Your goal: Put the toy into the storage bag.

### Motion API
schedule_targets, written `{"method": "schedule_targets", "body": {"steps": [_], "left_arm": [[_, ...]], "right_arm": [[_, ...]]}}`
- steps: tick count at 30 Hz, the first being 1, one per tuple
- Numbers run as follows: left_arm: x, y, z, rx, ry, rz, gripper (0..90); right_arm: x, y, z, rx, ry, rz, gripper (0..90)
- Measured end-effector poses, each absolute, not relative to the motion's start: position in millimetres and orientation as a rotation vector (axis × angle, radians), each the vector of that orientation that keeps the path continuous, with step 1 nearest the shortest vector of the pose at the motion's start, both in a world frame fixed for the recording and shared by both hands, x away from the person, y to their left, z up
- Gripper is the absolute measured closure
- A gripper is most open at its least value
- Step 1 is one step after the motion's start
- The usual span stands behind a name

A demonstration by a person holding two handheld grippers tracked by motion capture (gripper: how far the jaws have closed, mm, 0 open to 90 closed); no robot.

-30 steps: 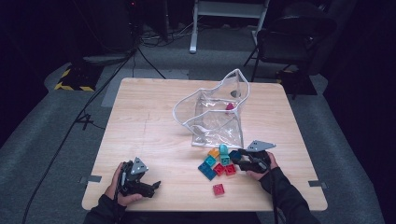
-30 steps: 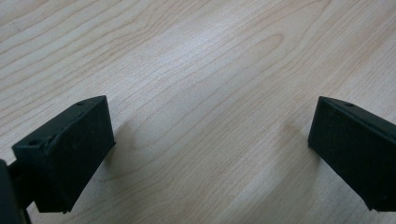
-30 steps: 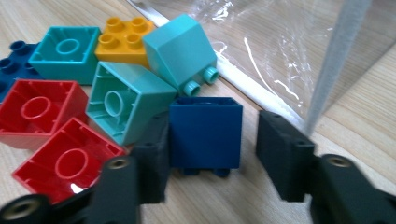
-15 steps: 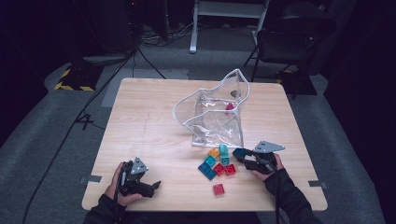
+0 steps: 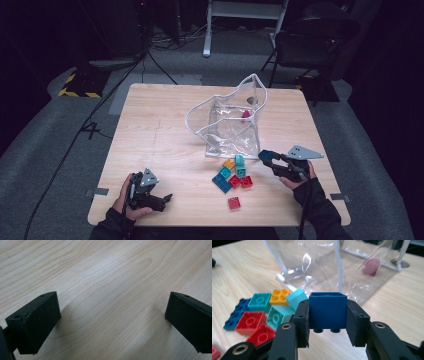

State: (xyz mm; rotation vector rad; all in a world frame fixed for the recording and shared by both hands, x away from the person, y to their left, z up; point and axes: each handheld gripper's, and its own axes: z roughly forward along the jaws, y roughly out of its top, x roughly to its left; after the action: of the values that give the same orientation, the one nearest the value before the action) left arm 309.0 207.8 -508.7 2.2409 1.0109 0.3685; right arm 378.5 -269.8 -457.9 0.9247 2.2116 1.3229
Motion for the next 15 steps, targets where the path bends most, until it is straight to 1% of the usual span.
{"method": "schedule_targets", "body": {"steps": [5,13,15], "left_arm": [[308.9,207.7,-508.7,2.24,1.012,0.368,0.3],[308.7,207.5,-508.7,2.237,1.013,0.365,0.3],[308.7,207.5,-508.7,2.237,1.013,0.367,0.3]], "right_arm": [[381.2,-274.0,-441.1,0.906,2.165,1.331,59.1],[391.2,-278.6,-394.1,0.876,2.062,1.347,59.1],[392.6,-278.5,-390.2,0.874,2.054,1.35,59.1]]}}
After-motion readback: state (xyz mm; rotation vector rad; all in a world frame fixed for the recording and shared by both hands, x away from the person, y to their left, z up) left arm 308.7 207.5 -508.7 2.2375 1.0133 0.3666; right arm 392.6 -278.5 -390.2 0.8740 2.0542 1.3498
